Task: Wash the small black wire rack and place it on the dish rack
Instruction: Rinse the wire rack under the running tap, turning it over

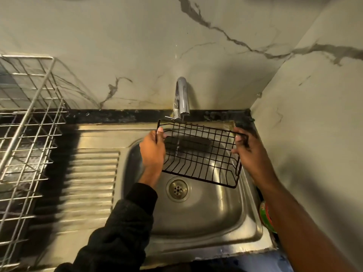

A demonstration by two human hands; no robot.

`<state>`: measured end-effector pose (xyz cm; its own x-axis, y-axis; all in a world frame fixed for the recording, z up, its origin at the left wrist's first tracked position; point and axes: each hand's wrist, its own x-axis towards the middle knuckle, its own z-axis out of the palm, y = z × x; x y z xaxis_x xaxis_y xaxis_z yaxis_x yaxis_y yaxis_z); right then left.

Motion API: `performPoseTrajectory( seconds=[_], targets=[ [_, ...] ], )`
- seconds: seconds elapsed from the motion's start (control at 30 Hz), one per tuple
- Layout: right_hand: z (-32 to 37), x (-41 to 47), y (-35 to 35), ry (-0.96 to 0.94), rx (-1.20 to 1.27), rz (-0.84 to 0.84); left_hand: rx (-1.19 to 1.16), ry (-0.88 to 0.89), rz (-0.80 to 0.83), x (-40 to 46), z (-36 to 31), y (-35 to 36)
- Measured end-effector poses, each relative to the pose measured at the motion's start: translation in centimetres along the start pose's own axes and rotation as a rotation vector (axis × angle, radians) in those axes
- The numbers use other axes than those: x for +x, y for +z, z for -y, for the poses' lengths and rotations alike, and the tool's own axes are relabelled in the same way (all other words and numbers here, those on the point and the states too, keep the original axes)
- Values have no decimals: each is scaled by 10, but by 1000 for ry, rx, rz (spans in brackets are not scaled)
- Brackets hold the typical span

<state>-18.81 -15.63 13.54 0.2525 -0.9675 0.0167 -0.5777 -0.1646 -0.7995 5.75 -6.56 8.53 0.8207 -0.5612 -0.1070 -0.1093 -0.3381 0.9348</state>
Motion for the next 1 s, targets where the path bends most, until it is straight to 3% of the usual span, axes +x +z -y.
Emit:
performPoseTrajectory(
  seconds=[0.2, 0.27, 0.43, 0.6, 0.73, 1.0],
  targets=[
    [-22, 19, 30, 118, 2, 29, 32, 43, 22, -21, -19, -37],
    [20, 15, 79, 94, 101, 237, 78, 60, -196, -44, -30, -105],
    [19, 34, 104, 227, 274, 279, 0, 109, -173, -56, -32, -121],
    [47, 35, 128, 256, 423, 434, -19, 144, -284, -69, -38, -151],
    [61, 39, 137, 215, 458, 473, -53, 110, -324, -72, -38, -165],
    [88, 39, 138, 97, 437, 393, 45, 159, -291, -76, -49, -185]
  ],
)
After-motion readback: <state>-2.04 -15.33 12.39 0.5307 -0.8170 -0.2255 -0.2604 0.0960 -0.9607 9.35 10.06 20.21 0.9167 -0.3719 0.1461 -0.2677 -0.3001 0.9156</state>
